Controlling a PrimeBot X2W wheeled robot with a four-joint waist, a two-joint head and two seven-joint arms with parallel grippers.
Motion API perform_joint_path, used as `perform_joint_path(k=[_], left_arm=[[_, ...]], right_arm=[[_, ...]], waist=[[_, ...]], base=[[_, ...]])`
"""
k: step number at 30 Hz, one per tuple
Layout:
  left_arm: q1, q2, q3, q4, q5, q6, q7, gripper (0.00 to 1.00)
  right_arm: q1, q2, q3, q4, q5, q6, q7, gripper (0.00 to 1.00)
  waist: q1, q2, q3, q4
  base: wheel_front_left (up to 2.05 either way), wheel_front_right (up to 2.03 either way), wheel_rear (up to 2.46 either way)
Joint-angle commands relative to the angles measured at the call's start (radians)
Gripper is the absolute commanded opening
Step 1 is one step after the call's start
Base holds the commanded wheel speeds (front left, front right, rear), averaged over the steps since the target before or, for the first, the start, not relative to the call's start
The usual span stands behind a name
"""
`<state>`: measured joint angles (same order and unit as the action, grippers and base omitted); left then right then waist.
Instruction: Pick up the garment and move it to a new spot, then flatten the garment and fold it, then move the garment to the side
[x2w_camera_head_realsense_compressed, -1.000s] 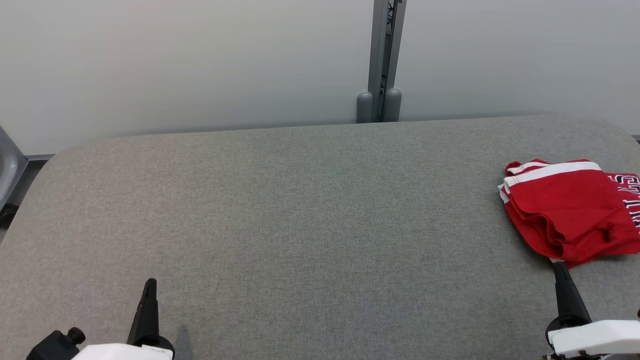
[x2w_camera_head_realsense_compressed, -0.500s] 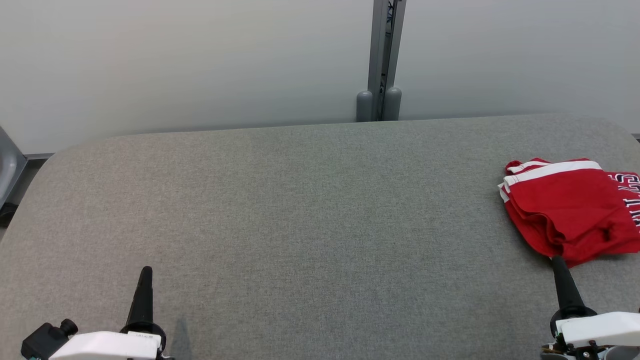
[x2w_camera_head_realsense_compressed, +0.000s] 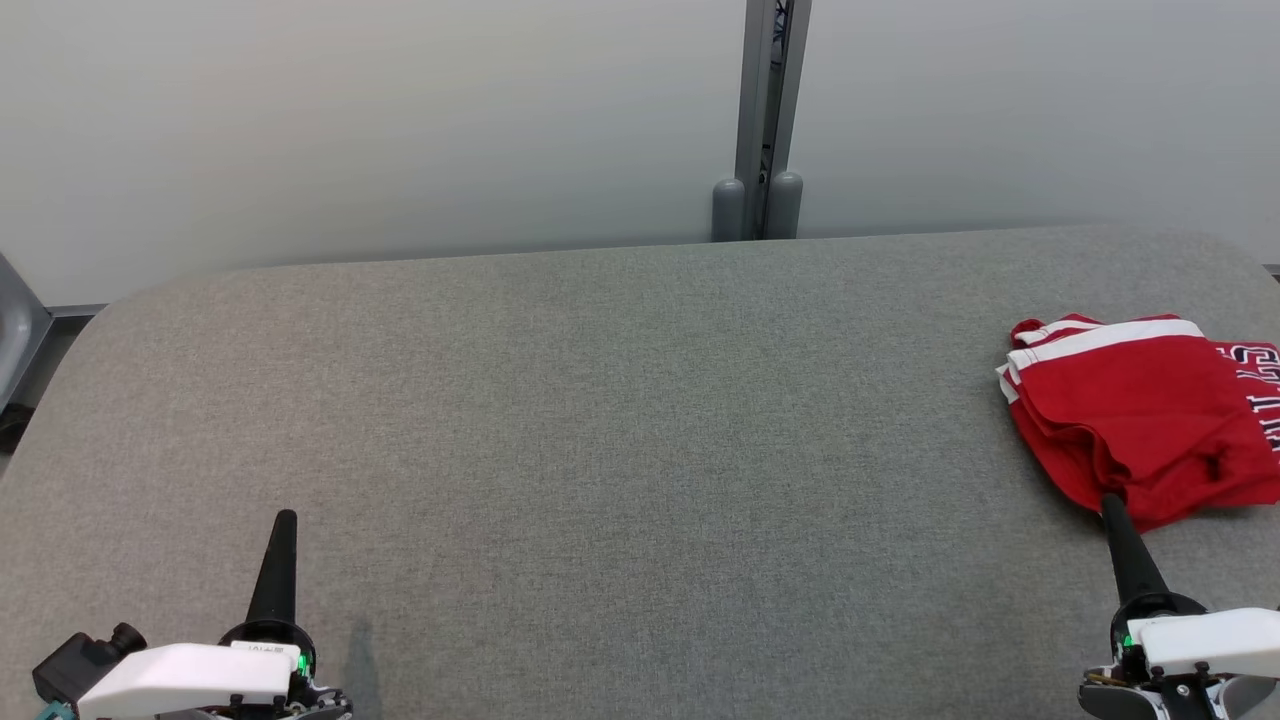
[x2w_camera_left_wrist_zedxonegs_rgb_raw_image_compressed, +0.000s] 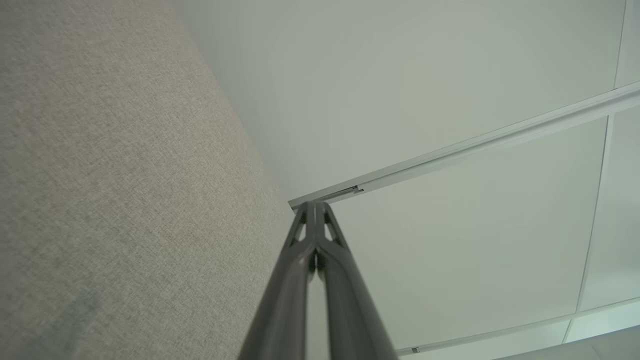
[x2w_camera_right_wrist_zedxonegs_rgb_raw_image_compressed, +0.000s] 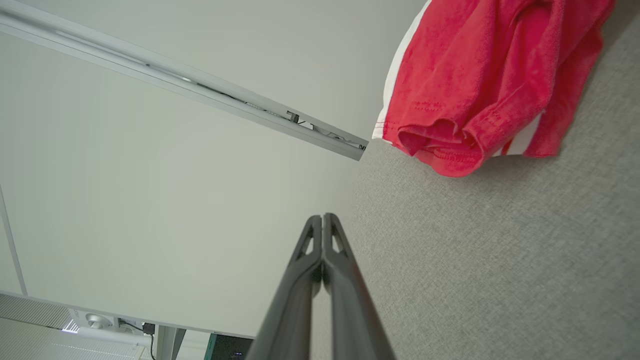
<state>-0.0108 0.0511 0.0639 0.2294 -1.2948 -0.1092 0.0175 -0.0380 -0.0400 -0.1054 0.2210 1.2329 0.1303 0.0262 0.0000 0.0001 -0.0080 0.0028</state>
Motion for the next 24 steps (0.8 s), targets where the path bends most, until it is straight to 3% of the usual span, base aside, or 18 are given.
perform_joint_path(k=[1, 24], left_arm=[[-0.033, 0.007, 0.008, -0.004, -0.028, -0.008, 0.007, 0.0], [-0.074, 0.008, 0.03, 0.007, -0.195, -0.016, 0.055, 0.0]], right_arm=[[-0.023, -0.01, -0.004, -0.001, 0.035, 0.001, 0.009, 0.0], [-0.054, -0.012, -0.007, 0.013, 0.232, 0.001, 0.056, 0.0]], waist=[[0.0, -0.0001, 0.001, 0.0], [0.0, -0.0001, 0.006, -0.001]], base=[[0.0, 0.0, 0.0], [0.0, 0.0, 0.0]])
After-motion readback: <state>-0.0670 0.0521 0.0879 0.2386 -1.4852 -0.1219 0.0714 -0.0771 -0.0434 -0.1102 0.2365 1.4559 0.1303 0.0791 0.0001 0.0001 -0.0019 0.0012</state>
